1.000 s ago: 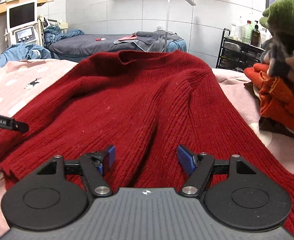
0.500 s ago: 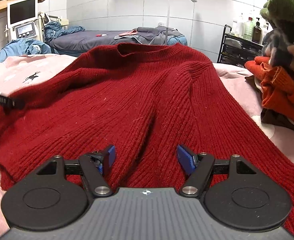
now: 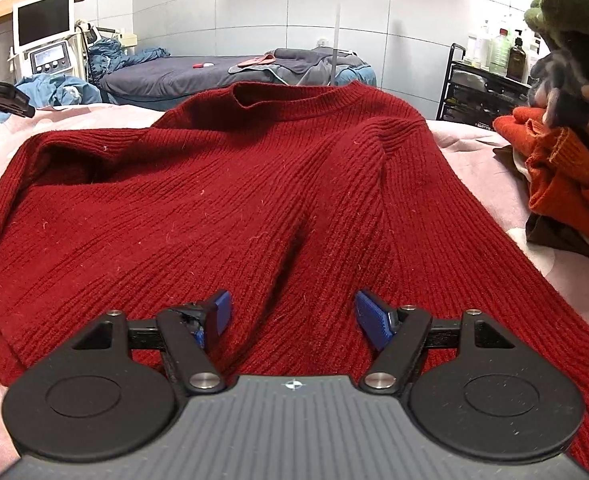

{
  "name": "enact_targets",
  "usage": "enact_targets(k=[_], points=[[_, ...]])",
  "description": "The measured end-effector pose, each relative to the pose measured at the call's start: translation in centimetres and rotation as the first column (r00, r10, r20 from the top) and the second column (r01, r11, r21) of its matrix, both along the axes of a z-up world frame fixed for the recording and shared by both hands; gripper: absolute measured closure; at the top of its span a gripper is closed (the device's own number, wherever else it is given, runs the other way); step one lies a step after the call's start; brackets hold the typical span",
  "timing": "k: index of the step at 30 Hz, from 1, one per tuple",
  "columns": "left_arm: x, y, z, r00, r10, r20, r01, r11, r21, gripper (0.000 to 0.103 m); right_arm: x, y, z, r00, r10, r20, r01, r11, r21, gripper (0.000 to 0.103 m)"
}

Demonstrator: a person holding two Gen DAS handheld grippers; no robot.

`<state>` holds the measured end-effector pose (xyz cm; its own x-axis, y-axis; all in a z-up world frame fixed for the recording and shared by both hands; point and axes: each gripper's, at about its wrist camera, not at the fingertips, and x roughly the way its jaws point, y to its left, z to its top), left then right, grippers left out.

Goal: Fold small clothes
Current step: 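Grasp a sweater sleeve with the left gripper, then fold the held sleeve across the sweater body with the left gripper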

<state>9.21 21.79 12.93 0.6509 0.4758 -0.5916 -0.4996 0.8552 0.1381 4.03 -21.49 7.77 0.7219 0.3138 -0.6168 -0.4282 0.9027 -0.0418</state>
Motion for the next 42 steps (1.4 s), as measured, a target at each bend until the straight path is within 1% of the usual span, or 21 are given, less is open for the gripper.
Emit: enact_targets(k=[1, 3, 4, 5, 6, 9, 13, 15, 16, 17, 18, 19, 21, 26, 28, 31, 34, 36, 38, 40, 42], points=[[-0.1, 0.1, 0.0, 0.999, -0.029, 0.014, 0.03, 0.997, -0.077, 0.087, 0.0, 0.0, 0.0, 1.0, 0.0, 0.0, 0.0, 1.0, -0.001, 0.0], [-1.1, -0.9, -0.1, 0.996, -0.079, 0.047, 0.086, 0.982, -0.167, 0.06, 0.0, 0.0, 0.0, 1.0, -0.001, 0.001, 0.001, 1.0, -0.002, 0.0], [-1.4, -1.7, -0.2, 0.994, -0.095, 0.054, 0.103, 0.979, -0.175, 0.029, 0.0, 0.1, 0.0, 1.0, -0.001, 0.001, 0.001, 1.0, -0.004, 0.0], [-1.9, -2.6, -0.3, 0.992, -0.115, 0.061, 0.124, 0.977, -0.176, 0.006, 0.1, 0.2, -0.1, 1.0, 0.002, 0.001, -0.002, 1.0, -0.007, 0.0], [-2.2, -3.5, -0.4, 0.988, -0.143, 0.064, 0.152, 0.972, -0.177, 0.001, 0.0, 0.3, -0.1, 1.0, 0.006, 0.002, -0.006, 1.0, -0.014, 0.0], [-2.2, -5.7, -1.7, 0.975, -0.222, -0.016, 0.216, 0.961, -0.172, 0.0, 0.1, 0.6, -0.2, 1.0, 0.012, 0.005, -0.012, 1.0, -0.027, 0.0], [-2.8, -7.6, -5.0, 0.967, -0.187, -0.172, 0.18, 0.982, -0.057, 0.0, 0.0, 0.3, -0.2, 1.0, 0.012, 0.008, -0.012, 1.0, -0.018, 0.0], [-3.4, -7.8, -6.8, 0.956, -0.192, -0.221, 0.185, 0.981, -0.051, 0.016, -0.2, 0.3, -0.2, 1.0, 0.012, 0.011, -0.012, 1.0, -0.016, 0.0], [-3.9, -7.7, -7.5, 0.952, -0.215, -0.219, 0.204, 0.976, -0.075, 0.048, -0.2, 0.4, -0.3, 1.0, 0.012, 0.013, -0.012, 1.0, -0.017, 0.0], [-4.1, -7.4, -8.0, 0.952, -0.226, -0.206, 0.207, 0.972, -0.11, 0.07, -0.2, 0.4, -0.3, 1.0, 0.012, 0.014, -0.011, 1.0, -0.018, 0.0], [-4.2, -6.9, -8.2, 0.959, -0.213, -0.189, 0.191, 0.973, -0.13, 0.072, -0.2, 0.4, -0.3, 1.0, 0.011, 0.014, -0.011, 1.0, -0.018, 0.0], [-4.2, -6.4, -8.0, 0.968, -0.19, -0.166, 0.169, 0.977, -0.132, 0.08, -0.2, 0.4, -0.2, 1.0, 0.012, 0.014, -0.012, 1.0, -0.019, 0.0], [-3.8, -4.9, -6.7, 0.984, -0.137, -0.114, 0.125, 0.987, -0.102, 0.083, -0.3, 0.4, -0.2, 1.0, 0.013, 0.014, -0.013, 1.0, -0.017, 0.0], [0.4, -1.4, -1.9, 0.998, -0.042, -0.036, 0.045, 0.995, 0.094, 0.085, -0.3, 0.4, -0.2, 1.0, 0.01, 0.011, -0.01, 1.0, -0.015, 0.0], [2.5, 0.4, -0.2, 1.0, 0.002, 0.005, -0.002, 0.991, 0.131, 0.085, -0.3, 0.5, 0.0, 1.0, 0.008, 0.01, -0.008, 1.0, -0.016, 0.0], [6.1, 3.2, 0.5, 0.999, 0.054, 0.002, -0.054, 0.993, 0.108, 0.084, -0.1, 0.4, 0.2, 1.0, 0.003, 0.004, -0.003, 1.0, -0.011, 0.0], [9.7, 4.0, -2.0, 0.992, 0.068, -0.11, -0.055, 0.991, 0.121, 0.073, 0.0, 0.4, 0.4, 1.0, 0.002, -0.003, -0.002, 1.0, -0.012, 0.0], [10.8, 3.5, -4.3, 0.979, 0.068, -0.195, -0.046, 0.992, 0.114, 0.056, 0.0, 0.3, 0.4, 1.0, 0.003, -0.005, -0.003, 1.0, -0.013, 0.0], [10.4, 2.6, -5.7, 0.971, 0.05, -0.235, -0.028, 0.995, 0.095, 0.013, 0.0, 0.1, 0.5, 1.0, 0.004, -0.004, -0.004, 1.0, -0.008, 0.0], [8.9, 1.5, -6.8, 0.968, 0.008, -0.25, 0.014, 0.996, 0.087, 0.0, -0.1, 0.0, 0.6, 1.0, 0.004, 0.0, -0.004, 1.0, 0.001, 0.0], [7.1, 0.3, -7.4, 0.958, -0.026, -0.286, 0.048, 0.996, 0.07, 0.0, -0.4, -0.3, 0.8, 1.0, 0.002, 0.019, -0.002, 1.0, 0.015, 0.0]])
